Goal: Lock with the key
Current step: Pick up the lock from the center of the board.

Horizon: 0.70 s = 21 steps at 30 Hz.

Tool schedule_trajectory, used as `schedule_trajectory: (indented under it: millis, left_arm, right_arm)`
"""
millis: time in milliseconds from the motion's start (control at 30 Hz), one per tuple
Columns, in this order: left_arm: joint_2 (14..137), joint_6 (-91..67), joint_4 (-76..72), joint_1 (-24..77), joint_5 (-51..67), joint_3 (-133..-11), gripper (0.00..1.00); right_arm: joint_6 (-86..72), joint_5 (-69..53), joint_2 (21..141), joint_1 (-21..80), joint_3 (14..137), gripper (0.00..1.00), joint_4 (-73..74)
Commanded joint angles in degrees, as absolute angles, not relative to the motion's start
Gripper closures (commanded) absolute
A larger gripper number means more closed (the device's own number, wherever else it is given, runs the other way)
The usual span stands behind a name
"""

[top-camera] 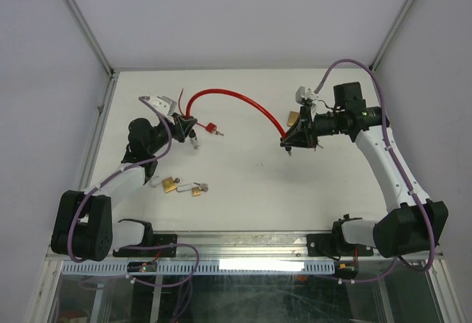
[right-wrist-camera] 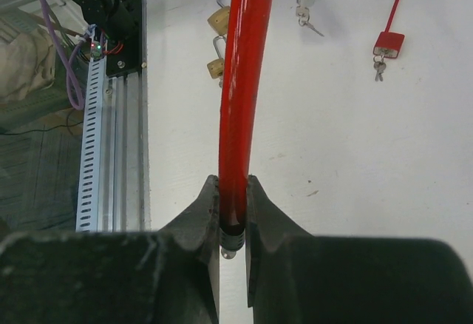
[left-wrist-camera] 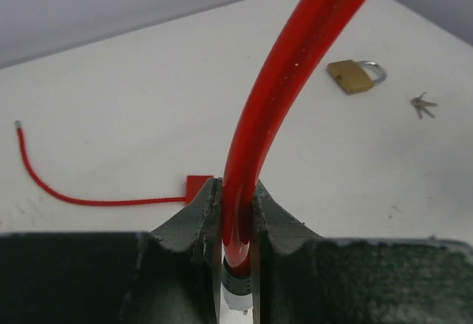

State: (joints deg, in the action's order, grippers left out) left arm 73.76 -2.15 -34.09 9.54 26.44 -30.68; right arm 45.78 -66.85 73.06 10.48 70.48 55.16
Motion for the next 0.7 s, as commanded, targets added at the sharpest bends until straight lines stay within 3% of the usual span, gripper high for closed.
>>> schedule_trajectory:
  millis: [0, 233, 467, 667]
  left_arm:
    - [67.85, -11.09, -42.13, 12.55, 31.81, -27.99, 1.00]
    - [65.80, -28.60, -55.55, 16.63, 35.15, -23.45, 1.00]
    - [66.11, -34.05, -59.72, 25.61, 23.22, -22.12, 1.00]
    - [71.54, -41.62, -73.24, 30.20, 14.85, -18.91, 1.00]
  right_arm:
    - [38.04, -72.58, 72.36, 9.93, 69.12, 1.00, 44.74]
    - [20.00, -77.72, 69.48, 10.80, 59.08, 1.00, 19.96]
    - [6.39, -73.45, 67.72, 13.73, 50.25, 1.00, -2.97]
    - [-11.35, -71.33, 68.83, 15.18, 41.96, 1.00, -29.84]
